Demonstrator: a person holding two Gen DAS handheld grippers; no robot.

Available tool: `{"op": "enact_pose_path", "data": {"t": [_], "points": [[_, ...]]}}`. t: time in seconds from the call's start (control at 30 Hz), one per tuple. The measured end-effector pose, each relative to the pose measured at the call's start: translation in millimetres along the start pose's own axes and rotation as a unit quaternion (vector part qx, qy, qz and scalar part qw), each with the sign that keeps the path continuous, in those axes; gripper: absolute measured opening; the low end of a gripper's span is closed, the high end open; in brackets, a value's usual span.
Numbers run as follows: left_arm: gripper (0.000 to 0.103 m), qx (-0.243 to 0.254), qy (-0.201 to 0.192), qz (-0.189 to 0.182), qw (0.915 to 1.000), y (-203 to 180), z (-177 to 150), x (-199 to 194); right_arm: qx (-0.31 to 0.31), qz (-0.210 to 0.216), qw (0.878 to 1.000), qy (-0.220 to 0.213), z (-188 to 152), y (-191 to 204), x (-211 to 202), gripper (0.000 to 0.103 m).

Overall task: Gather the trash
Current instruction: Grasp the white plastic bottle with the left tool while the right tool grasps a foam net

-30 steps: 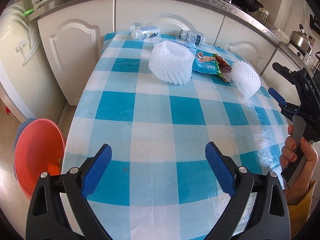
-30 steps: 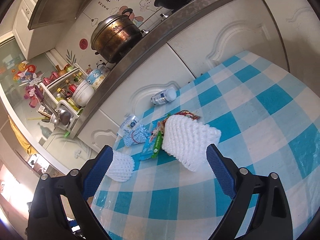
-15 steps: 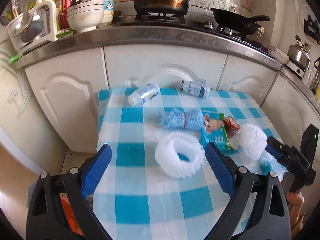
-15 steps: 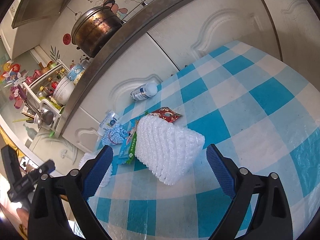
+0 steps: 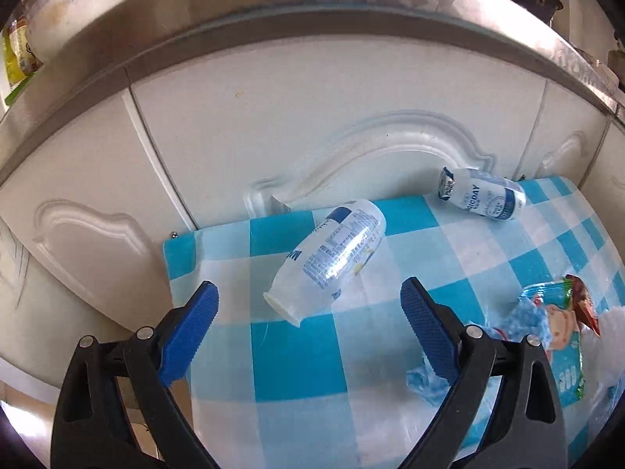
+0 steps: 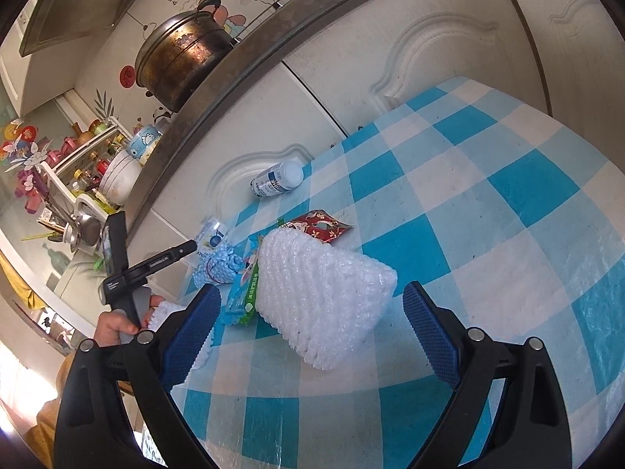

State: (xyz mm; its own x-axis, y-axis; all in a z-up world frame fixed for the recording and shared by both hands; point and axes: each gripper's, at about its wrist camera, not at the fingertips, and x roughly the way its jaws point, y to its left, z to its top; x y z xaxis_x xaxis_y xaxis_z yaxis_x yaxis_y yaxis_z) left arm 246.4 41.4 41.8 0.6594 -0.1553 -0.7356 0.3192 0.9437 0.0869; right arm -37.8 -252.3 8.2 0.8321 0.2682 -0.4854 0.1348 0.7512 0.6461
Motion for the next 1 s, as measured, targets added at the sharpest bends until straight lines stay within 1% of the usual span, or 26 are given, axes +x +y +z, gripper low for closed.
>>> {"op": "enact_pose_path", "data": {"t": [0.17, 0.2, 0.23, 0.27, 0.3, 0.37, 0.43, 0.5, 0.63, 0.7, 0.73, 0.83, 1.0], "points": [[0.094, -0.001, 0.006, -0.004, 1.0000, -0.8, 8.3, 24.9, -0.014, -0.010, 1.000, 0.006, 0.5, 4.9, 4.6, 0.093], [0.093, -0.001, 0.007, -0.004, 1.0000, -0.9, 10.0, 28.1, -0.019, -0.014, 1.000, 0.005, 0.1, 5.9, 4.5, 0.094], [0.089, -0.001, 0.007, -0.005, 1.0000, -1.1, 11.1, 30.2, -0.023, -0.017, 1.000, 0.004, -0.1, 7.3, 4.4, 0.094], [0.080, -0.003, 0.008, -0.006, 0.9999, -0.7, 12.0, 32.1, -0.026, -0.016, 1.000, 0.006, -0.1, 7.7, 5.3, 0.093], [0.073, -0.007, 0.010, -0.009, 0.9999, -0.3, 13.4, 34.7, -0.027, -0.014, 0.999, 0.009, -0.5, 8.3, 6.5, 0.093], [0.067, -0.017, 0.014, -0.014, 0.9997, 2.1, 14.0, 37.9, -0.034, -0.018, 0.999, 0.010, -1.1, 10.5, 7.2, 0.094], [0.055, -0.025, 0.018, -0.015, 0.9994, 4.7, 12.4, 40.7, -0.039, -0.018, 0.999, 0.010, -1.4, 11.7, 8.0, 0.094], [0.048, -0.038, 0.018, -0.019, 0.9989, 7.6, 9.6, 41.4, -0.040, -0.019, 0.999, 0.011, -1.8, 12.0, 8.3, 0.094], [0.046, -0.060, 0.010, -0.026, 0.9978, 11.2, 3.7, 38.3, -0.043, -0.017, 0.999, 0.010, -2.1, 12.4, 8.4, 0.093], [0.046, -0.063, 0.007, -0.028, 0.9976, 9.6, 0.8, 35.5, -0.049, -0.017, 0.999, 0.013, -2.7, 14.5, 9.5, 0.086], [0.046, -0.064, 0.004, -0.029, 0.9975, 8.8, -0.8, 32.9, -0.050, -0.020, 0.998, 0.016, -2.9, 15.0, 10.7, 0.080], [0.046, -0.070, -0.009, -0.034, 0.9969, 7.1, -7.5, 20.7, -0.048, -0.020, 0.998, 0.021, -2.5, 13.5, 12.5, 0.073], [0.046, -0.080, -0.031, -0.034, 0.9957, 7.0, -19.4, -6.3, -0.050, -0.025, 0.998, 0.033, -3.8, 12.9, 17.1, 0.056]]}}
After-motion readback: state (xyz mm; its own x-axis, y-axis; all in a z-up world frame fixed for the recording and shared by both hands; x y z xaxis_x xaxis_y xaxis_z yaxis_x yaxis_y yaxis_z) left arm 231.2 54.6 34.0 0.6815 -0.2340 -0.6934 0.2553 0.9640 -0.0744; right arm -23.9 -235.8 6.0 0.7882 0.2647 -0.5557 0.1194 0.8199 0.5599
